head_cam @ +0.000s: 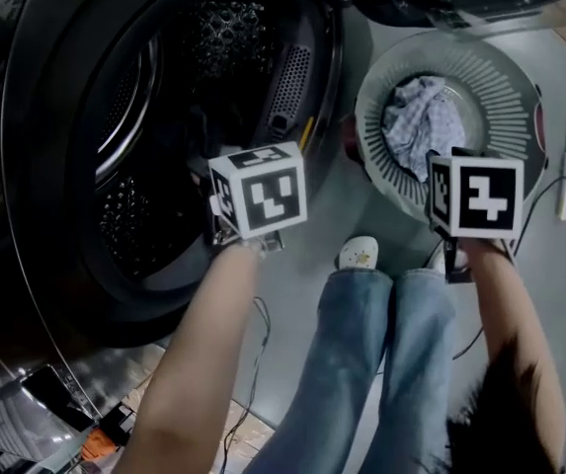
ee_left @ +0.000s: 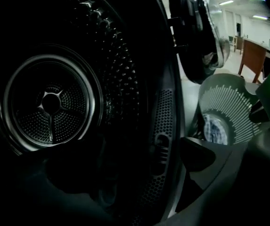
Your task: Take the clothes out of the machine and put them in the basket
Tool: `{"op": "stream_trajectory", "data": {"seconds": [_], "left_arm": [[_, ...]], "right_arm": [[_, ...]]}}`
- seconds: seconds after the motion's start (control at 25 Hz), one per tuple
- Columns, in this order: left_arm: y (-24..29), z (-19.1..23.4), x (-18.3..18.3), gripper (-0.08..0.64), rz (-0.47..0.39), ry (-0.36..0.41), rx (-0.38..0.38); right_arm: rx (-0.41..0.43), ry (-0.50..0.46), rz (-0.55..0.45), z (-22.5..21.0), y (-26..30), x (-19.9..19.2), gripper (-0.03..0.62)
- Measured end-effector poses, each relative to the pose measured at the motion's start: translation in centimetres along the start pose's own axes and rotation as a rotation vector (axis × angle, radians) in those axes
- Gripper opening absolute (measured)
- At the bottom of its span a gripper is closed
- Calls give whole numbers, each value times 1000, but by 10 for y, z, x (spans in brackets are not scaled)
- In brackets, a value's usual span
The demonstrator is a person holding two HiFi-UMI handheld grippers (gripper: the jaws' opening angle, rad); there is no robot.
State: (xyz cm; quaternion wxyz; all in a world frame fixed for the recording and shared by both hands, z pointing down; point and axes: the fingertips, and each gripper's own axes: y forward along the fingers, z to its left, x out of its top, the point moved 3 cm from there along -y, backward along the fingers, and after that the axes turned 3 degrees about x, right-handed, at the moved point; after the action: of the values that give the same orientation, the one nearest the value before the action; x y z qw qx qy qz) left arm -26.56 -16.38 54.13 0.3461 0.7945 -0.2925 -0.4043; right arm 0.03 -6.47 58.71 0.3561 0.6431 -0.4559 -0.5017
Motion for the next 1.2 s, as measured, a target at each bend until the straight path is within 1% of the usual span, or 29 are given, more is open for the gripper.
{"op": "stream_trajectory", "data": {"seconds": [0.08,0.16,0.2,0.24,0.36,0.4,0.48,0.56,0.68,0.8,0.92,1.04,1.12,1.2], "left_arm": [[7,22,-6,565,34,-32,71],[16,40,-13,565,77,-58,129],[19,48,-16,567,97,-66,153],[21,58,-18,568,113,-70,184],[20,91,-18,568,135,-85,304],[20,99,-19,568,140,-104,328],[23,109,-27,568,169,-128,355],[29,110,-40,568,231,-126,370],[45,104,-63,568,332,-122,364],[65,99,-73,568,380,-116,352],[81,94,-80,568,457,-95,329],[87,96,-86,568,515,-109,311],[85,104,-87,568,546,-84,333],[89,105,-89,568,564,-62,329]], "right_arm": [[5,-24,44,5,9,3,141],[49,-48,86,19,19,7,139],[68,-59,104,27,24,10,128],[60,-73,125,30,25,11,116],[-76,-136,203,18,20,8,107],[-84,-145,210,19,21,8,107],[-60,-150,207,26,26,7,109],[-51,-153,210,30,29,6,109],[-46,-156,220,34,30,3,109],[-18,-162,227,39,32,1,109],[-2,-184,231,42,35,-1,109],[-13,-218,267,42,38,-8,109],[-23,-241,294,41,42,-15,109],[-36,-266,308,36,45,-18,109]]}}
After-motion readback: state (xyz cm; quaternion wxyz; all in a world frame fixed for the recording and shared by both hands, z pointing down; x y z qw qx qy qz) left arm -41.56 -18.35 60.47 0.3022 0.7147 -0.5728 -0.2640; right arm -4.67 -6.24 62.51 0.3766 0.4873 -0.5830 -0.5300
